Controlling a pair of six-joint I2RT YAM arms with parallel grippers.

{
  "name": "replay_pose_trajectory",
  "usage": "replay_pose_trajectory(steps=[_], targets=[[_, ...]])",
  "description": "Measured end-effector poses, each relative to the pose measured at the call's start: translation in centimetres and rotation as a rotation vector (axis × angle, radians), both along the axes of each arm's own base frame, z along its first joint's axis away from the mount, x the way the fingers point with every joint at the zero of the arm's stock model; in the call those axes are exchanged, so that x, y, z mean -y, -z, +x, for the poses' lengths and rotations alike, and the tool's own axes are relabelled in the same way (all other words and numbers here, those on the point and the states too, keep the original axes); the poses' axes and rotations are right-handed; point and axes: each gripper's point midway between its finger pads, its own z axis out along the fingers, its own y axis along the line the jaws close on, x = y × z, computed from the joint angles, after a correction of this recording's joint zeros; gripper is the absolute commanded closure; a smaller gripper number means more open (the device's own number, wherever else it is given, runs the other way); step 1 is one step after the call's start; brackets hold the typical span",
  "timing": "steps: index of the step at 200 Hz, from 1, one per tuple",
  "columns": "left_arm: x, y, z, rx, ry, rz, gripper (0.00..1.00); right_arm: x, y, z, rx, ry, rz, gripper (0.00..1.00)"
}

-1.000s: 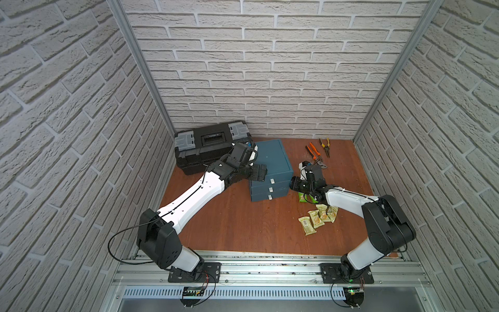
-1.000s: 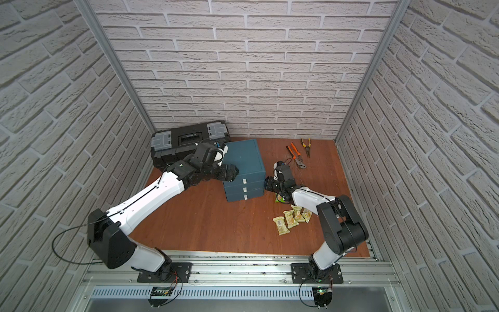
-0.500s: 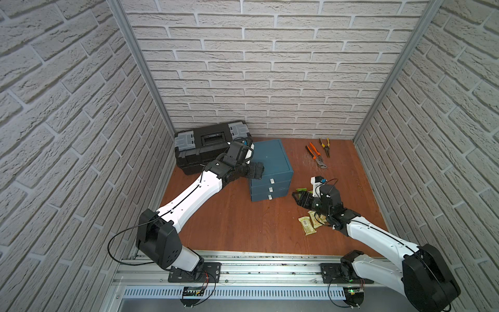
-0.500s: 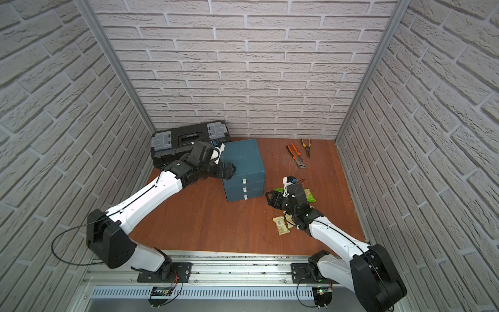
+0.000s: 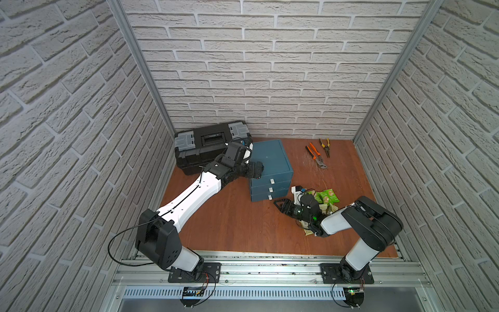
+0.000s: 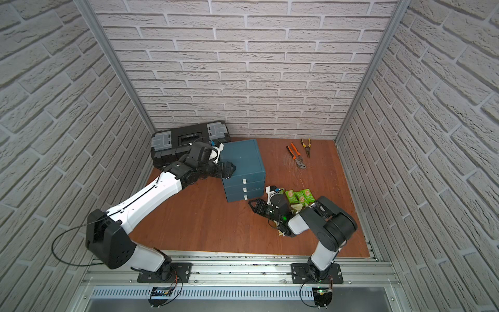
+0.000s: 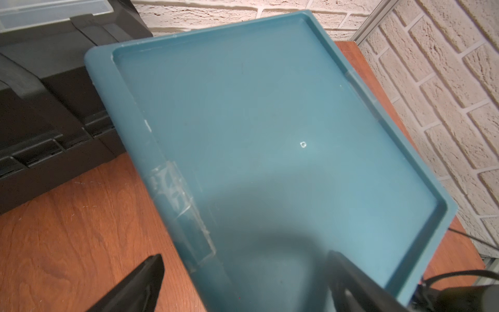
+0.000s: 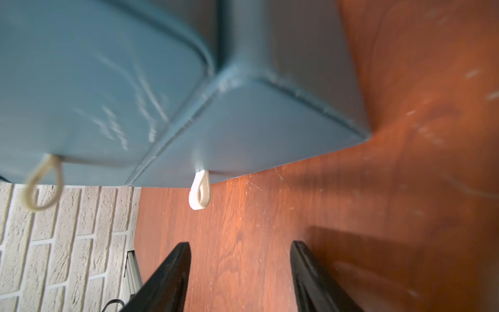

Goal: Take the cookies out of the drawer
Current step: Open the drawer in the storage box.

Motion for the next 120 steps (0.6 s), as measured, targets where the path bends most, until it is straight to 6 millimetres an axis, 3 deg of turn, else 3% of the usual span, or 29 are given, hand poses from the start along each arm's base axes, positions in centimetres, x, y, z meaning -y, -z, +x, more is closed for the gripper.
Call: replay_pose_trajectory(steps=[47, 120], targets=[[0.0, 0.0, 0.0, 0.006, 0.0, -0.005, 0.01, -3.3, -0.5, 1.1, 0.056, -0.044, 0.05, 0.38], [0.1, 0.1, -0.1, 0.006, 0.003, -0.01, 0.01, -3.0, -0.4, 2.2, 0.096, 0.023, 0.062, 0.5]])
